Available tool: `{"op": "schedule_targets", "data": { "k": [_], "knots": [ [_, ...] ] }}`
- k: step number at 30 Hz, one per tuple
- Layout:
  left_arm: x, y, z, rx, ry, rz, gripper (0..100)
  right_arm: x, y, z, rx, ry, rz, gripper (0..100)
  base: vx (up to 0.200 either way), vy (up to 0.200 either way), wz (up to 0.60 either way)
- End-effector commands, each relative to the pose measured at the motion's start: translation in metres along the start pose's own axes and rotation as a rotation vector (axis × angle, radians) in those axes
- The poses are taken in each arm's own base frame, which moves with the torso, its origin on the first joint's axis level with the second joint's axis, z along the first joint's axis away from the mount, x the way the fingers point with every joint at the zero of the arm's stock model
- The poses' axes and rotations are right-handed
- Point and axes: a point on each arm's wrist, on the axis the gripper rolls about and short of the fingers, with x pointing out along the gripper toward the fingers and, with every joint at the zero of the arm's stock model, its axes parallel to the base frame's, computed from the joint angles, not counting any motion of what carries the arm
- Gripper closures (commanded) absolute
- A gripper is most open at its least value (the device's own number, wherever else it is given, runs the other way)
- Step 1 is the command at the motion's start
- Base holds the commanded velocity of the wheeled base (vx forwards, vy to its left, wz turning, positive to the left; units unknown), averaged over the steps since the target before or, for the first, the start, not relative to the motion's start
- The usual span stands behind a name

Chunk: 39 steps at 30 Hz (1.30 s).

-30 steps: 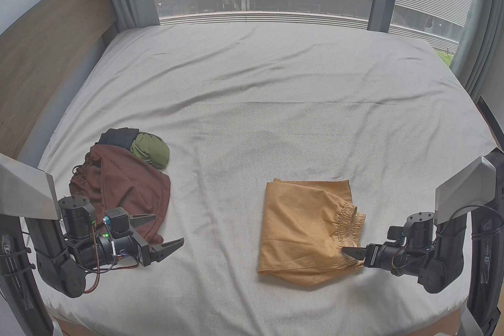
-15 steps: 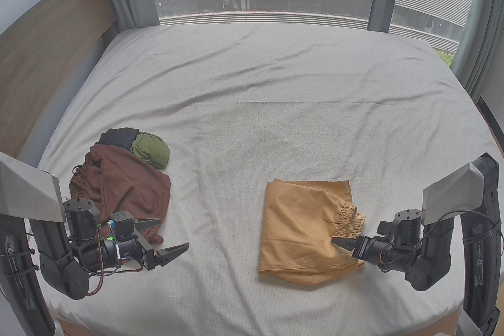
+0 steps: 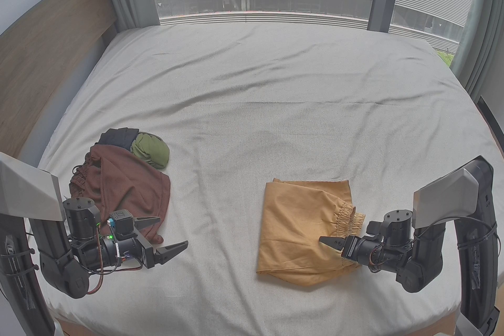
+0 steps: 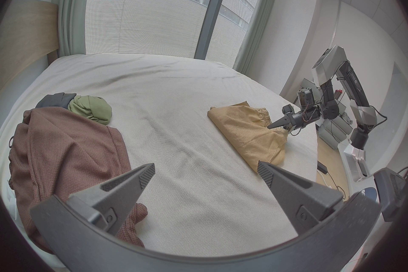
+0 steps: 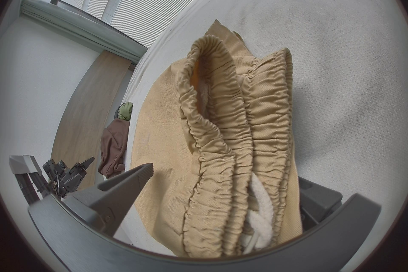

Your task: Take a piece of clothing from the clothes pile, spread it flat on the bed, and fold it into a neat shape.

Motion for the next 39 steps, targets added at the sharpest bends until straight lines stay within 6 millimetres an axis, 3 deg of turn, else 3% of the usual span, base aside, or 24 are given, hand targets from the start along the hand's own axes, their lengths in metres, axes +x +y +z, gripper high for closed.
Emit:
{"op": "schedule_targets", "data": {
  "k": [1, 5, 6, 25, 31, 34, 39],
  "knots": [
    [0.000, 0.000, 0.000, 0.001, -0.001, 0.000, 0, 0.001, 0.000, 0.000, 0.000, -0.003, 0.003, 0, 0.000, 0.000, 0.00],
    [0.000, 0.000, 0.000, 0.000, 0.000, 0.000, 0, 0.001, 0.000, 0.000, 0.000, -0.004, 0.002, 0, 0.000, 0.000, 0.00],
    [0.000, 0.000, 0.000, 0.001, -0.001, 0.000, 0, 0.000, 0.000, 0.000, 0.000, -0.003, 0.001, 100, 0.000, 0.000, 0.00],
    [0.000, 0.000, -0.001, -0.002, 0.004, 0.000, 0, -0.002, 0.004, 0.003, -0.003, -0.012, 0.012, 100, 0.000, 0.000, 0.00],
    [-0.001, 0.000, 0.002, 0.001, -0.007, 0.000, 0, -0.011, 0.022, 0.018, -0.035, -0.069, 0.062, 100, 0.000, 0.000, 0.00],
    [-0.004, -0.002, 0.008, 0.006, -0.026, -0.001, 0, -0.021, 0.049, 0.029, -0.073, -0.112, 0.142, 100, 0.000, 0.000, 0.00],
    [-0.005, -0.003, 0.007, 0.004, -0.023, 0.001, 0, -0.029, 0.066, 0.035, -0.104, -0.112, 0.227, 100, 0.000, 0.000, 0.00]
  ]
}}
